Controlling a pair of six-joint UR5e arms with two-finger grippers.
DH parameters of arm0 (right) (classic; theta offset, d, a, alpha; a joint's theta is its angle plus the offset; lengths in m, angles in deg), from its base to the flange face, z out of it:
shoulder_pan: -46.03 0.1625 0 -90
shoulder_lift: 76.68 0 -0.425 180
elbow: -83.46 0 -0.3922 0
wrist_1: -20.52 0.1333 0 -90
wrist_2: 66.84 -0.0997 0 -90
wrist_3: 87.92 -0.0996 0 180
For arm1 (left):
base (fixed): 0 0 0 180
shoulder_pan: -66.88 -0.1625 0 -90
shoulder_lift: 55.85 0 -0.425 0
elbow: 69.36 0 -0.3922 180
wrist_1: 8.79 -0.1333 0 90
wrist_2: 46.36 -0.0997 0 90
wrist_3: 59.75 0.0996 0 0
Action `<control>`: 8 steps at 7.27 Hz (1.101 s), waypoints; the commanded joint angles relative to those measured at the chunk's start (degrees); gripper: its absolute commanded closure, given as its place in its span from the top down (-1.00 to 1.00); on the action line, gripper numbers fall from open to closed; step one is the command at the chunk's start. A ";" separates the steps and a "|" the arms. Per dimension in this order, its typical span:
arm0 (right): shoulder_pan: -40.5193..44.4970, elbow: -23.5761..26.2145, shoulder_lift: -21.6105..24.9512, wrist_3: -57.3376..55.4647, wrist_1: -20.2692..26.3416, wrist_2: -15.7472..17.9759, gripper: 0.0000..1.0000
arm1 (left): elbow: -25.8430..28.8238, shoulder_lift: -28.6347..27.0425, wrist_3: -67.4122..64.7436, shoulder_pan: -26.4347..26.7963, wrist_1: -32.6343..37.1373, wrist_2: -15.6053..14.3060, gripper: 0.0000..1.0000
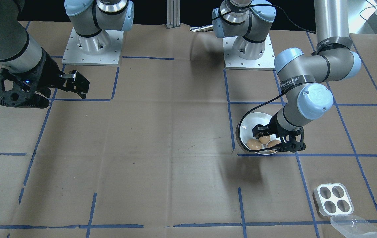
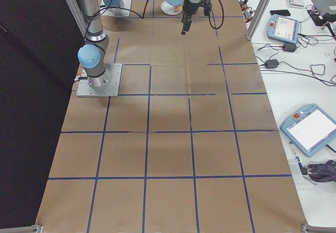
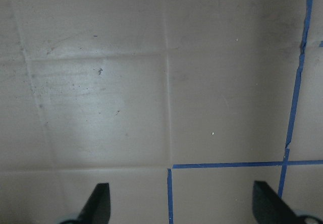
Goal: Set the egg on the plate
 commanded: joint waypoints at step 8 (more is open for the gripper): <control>0.00 0.00 0.00 0.00 0.00 0.00 1.00 | 13.84 12.96 -13.42 10.14 21.91 0.81 1.00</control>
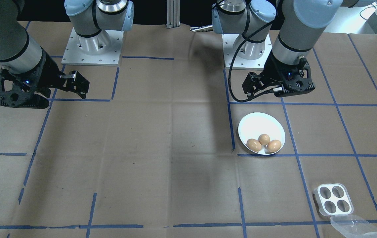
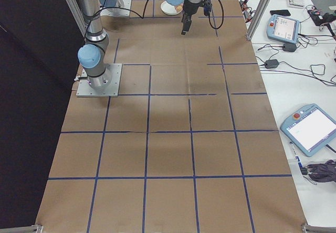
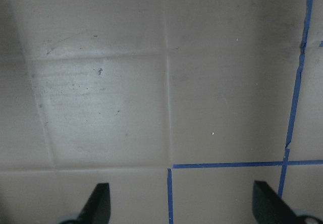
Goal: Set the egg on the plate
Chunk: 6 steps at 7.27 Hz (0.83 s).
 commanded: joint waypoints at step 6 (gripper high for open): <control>0.00 0.09 0.00 0.00 0.00 0.09 1.00 | 13.67 -5.72 0.54 2.70 8.92 1.65 0.99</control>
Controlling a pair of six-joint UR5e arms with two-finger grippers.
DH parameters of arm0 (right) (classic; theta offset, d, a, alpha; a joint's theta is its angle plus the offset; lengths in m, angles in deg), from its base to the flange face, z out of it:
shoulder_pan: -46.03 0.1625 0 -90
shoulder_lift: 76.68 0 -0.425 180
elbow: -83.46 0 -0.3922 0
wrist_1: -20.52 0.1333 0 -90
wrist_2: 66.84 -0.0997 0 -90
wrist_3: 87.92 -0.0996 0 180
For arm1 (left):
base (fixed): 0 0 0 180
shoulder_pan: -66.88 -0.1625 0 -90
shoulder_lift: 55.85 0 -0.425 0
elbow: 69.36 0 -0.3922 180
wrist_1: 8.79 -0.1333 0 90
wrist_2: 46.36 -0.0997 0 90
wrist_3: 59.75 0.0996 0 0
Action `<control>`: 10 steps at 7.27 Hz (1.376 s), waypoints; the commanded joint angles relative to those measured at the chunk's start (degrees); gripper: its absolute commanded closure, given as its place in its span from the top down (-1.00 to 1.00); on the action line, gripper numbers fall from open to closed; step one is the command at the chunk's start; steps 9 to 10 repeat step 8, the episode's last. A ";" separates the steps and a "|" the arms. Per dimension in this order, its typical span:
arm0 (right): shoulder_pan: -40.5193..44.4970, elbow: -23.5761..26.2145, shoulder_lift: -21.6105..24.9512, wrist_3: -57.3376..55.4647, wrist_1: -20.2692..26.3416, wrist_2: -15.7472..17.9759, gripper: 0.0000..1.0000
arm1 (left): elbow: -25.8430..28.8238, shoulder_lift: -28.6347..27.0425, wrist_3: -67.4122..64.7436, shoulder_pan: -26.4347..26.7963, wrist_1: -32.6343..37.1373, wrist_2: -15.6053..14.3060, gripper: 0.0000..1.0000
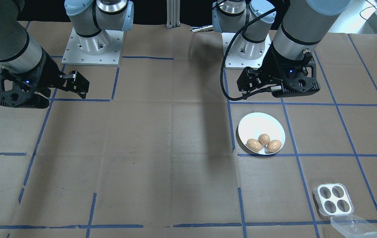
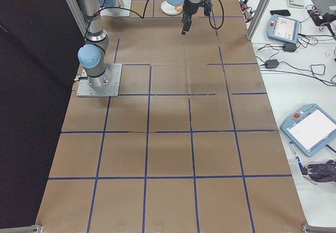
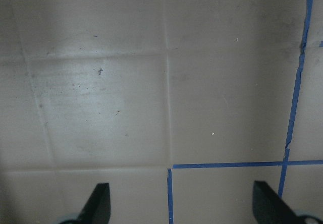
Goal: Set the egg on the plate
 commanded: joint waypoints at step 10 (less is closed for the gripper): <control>0.00 -0.02 0.00 0.00 0.00 -0.02 1.00 | -1.55 0.86 1.00 -0.01 -1.94 -0.33 0.99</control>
